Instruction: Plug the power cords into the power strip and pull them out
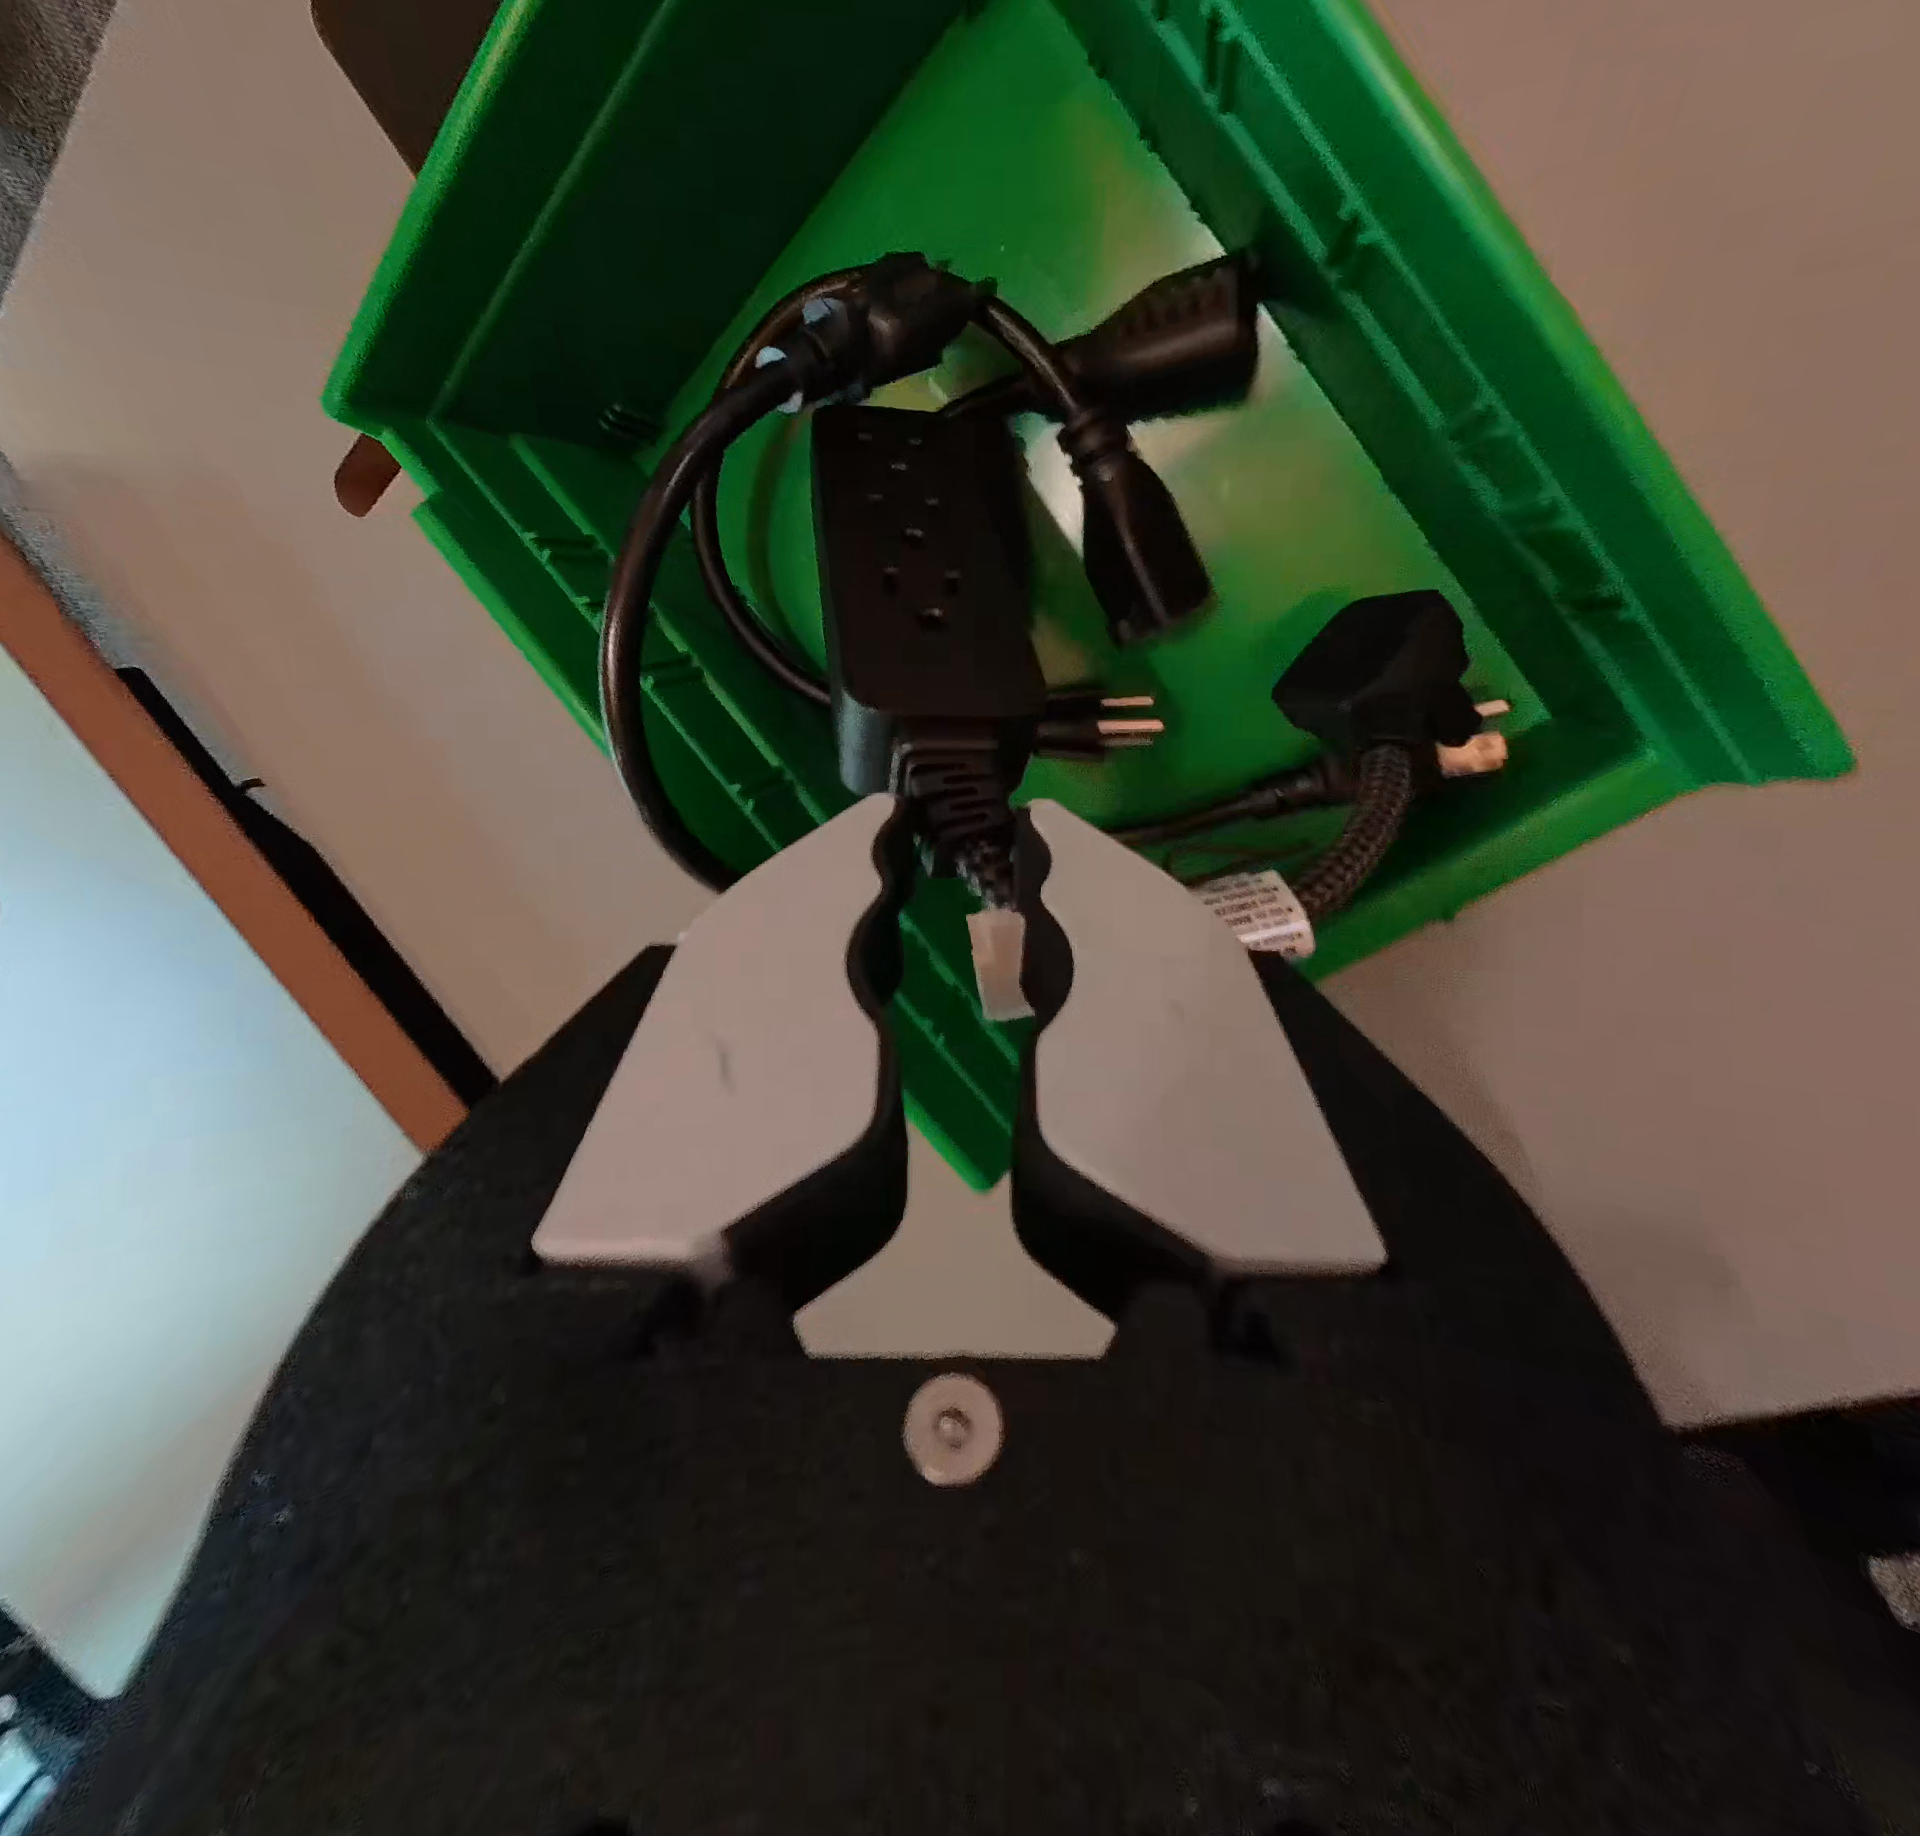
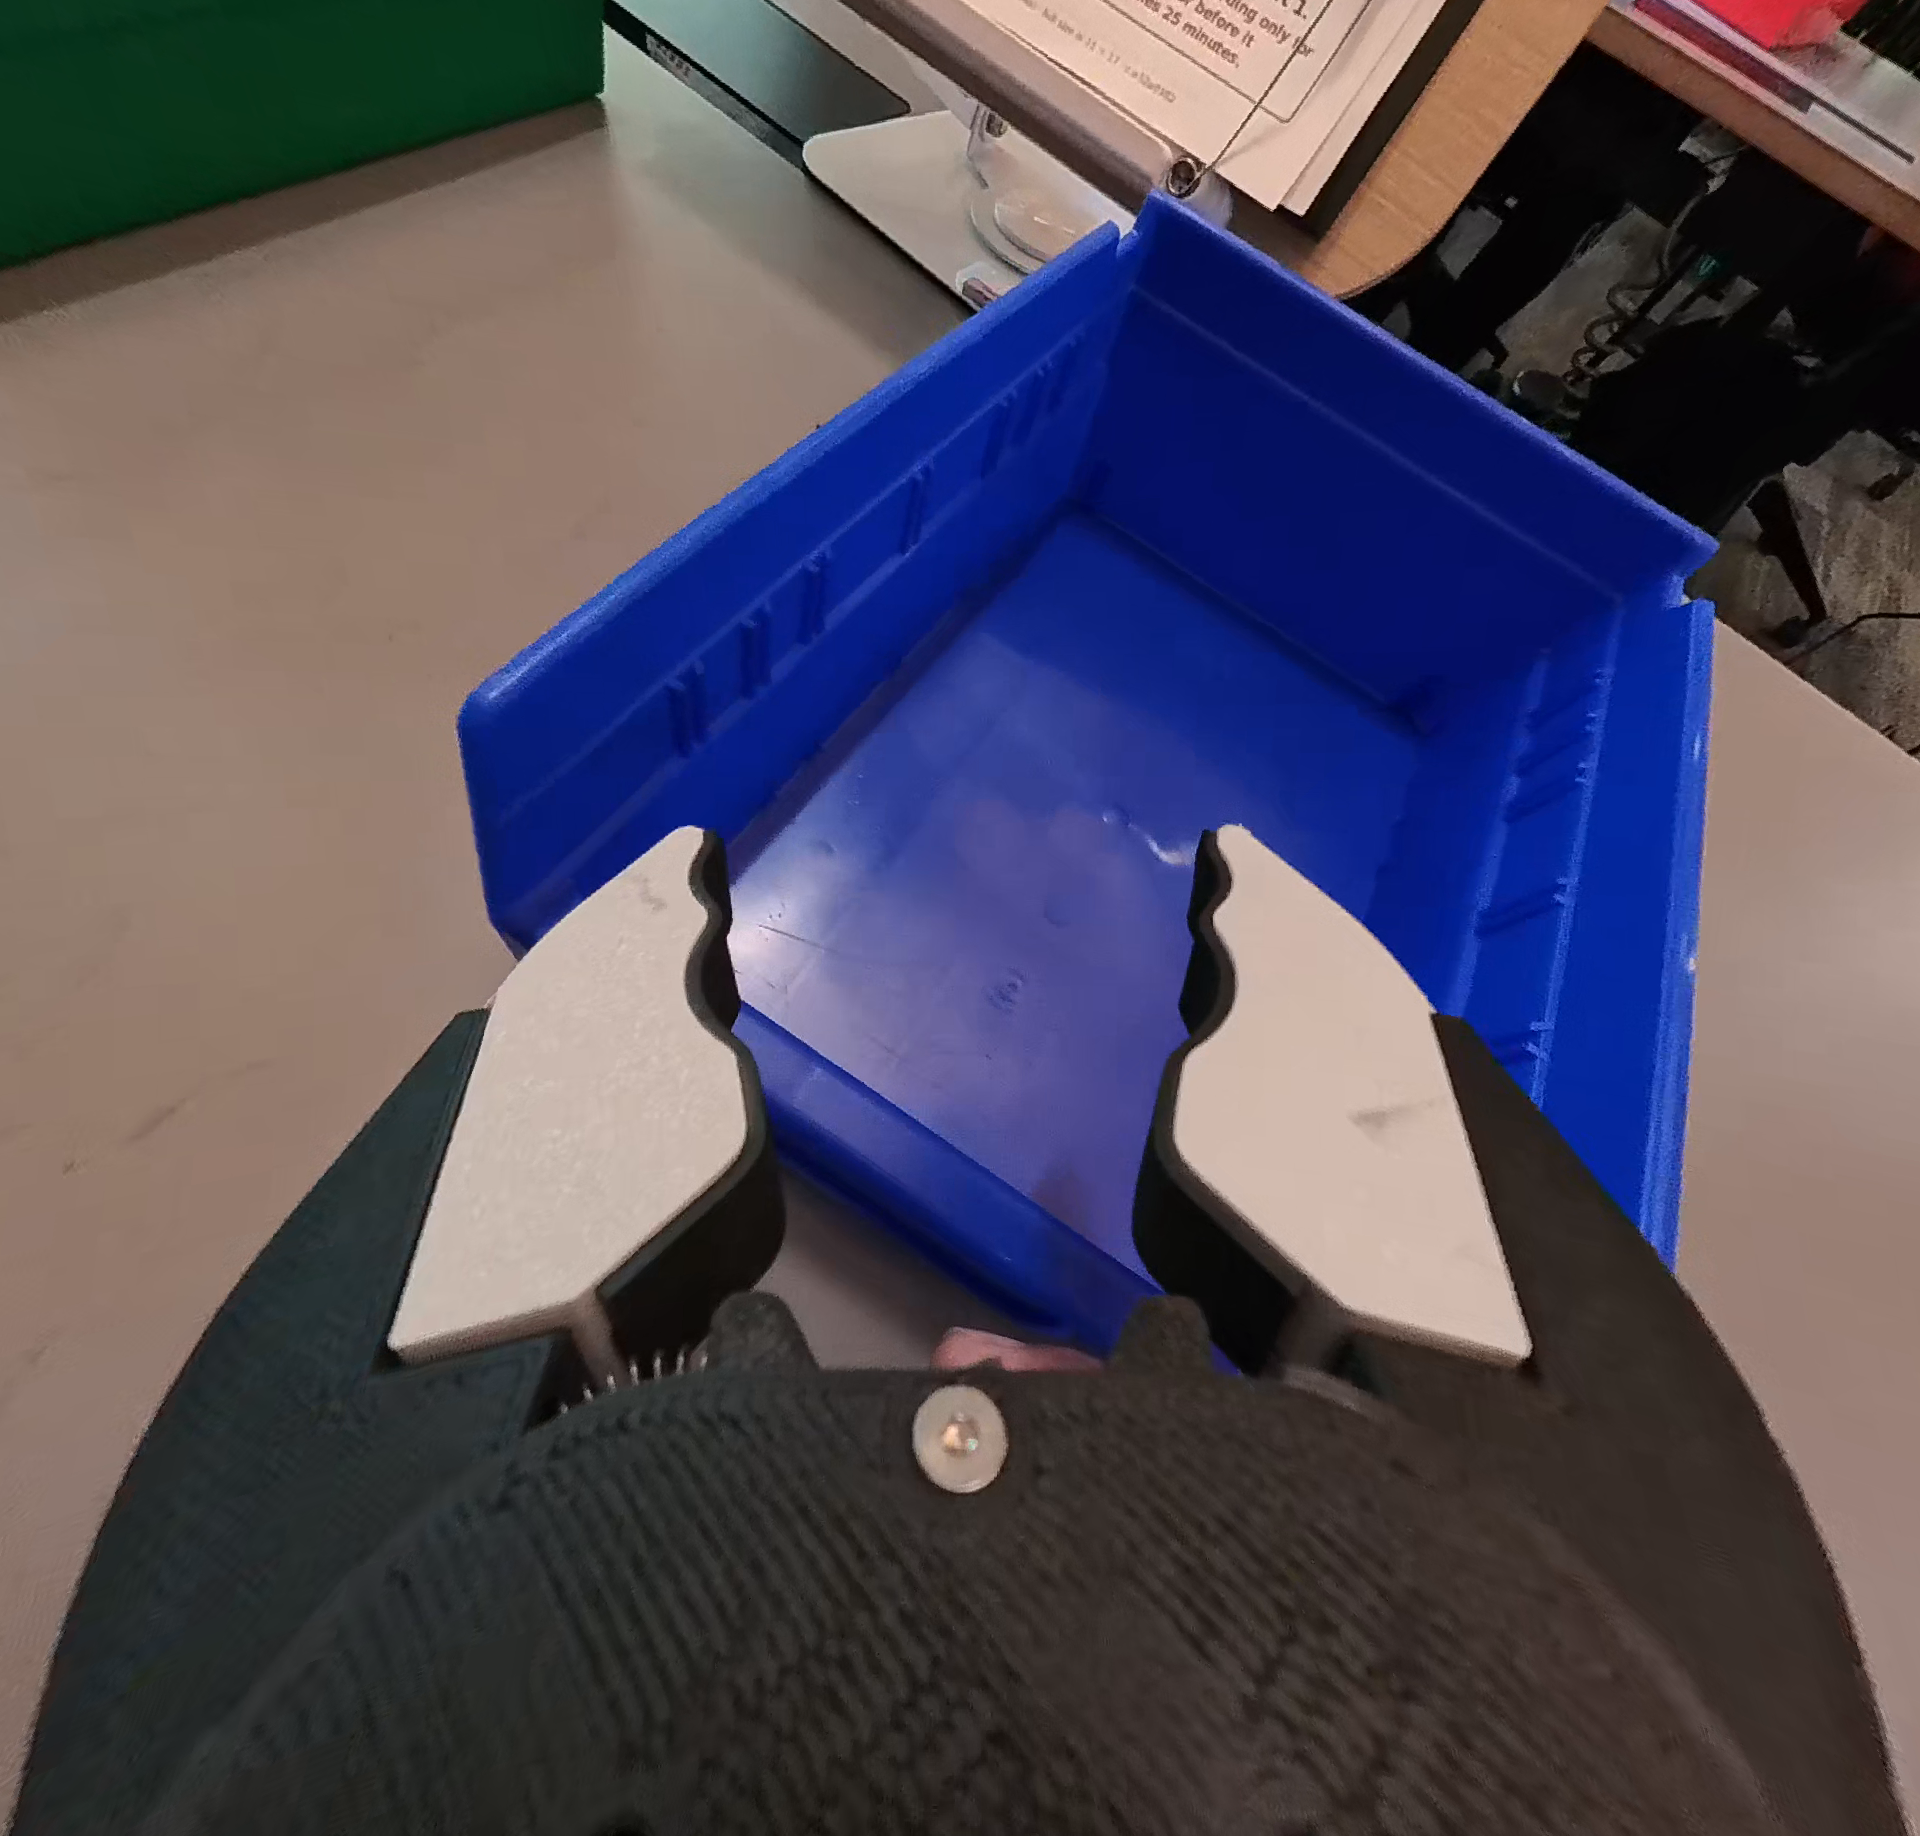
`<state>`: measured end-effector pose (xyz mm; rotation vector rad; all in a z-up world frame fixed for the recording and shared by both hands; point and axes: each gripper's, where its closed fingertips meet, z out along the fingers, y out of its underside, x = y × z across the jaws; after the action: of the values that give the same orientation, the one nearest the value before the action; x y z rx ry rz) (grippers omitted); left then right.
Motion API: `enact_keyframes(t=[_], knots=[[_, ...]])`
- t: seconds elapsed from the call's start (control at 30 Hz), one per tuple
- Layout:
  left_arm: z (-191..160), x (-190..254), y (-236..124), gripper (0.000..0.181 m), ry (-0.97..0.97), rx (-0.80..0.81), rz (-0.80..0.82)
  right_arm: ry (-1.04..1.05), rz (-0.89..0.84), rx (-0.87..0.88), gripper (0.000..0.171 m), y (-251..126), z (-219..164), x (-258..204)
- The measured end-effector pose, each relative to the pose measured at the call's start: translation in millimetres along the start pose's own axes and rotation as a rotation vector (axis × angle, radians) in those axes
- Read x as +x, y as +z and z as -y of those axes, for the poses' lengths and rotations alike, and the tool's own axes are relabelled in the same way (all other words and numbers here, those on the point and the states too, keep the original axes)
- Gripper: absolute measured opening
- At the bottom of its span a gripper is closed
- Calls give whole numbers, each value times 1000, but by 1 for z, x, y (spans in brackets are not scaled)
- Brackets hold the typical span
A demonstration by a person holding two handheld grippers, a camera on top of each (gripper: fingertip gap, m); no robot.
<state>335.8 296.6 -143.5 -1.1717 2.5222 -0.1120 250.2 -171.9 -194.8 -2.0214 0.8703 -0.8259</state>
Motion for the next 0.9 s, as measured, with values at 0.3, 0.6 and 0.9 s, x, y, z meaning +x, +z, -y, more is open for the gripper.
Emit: enact_keyframes(t=[0.3, 0.6, 0.9], knots=[[32, 48, -114, 17, 129, 258, -51, -16, 25, 31, 85, -2, 13, -11], [21, 196, -100, 17, 47, 500, -335, -19, 199, 184, 84, -21, 61, -64], [-48, 250, -18, 18, -129, 414, -267, -206, 300, 159, 84, -26, 73, -138]])
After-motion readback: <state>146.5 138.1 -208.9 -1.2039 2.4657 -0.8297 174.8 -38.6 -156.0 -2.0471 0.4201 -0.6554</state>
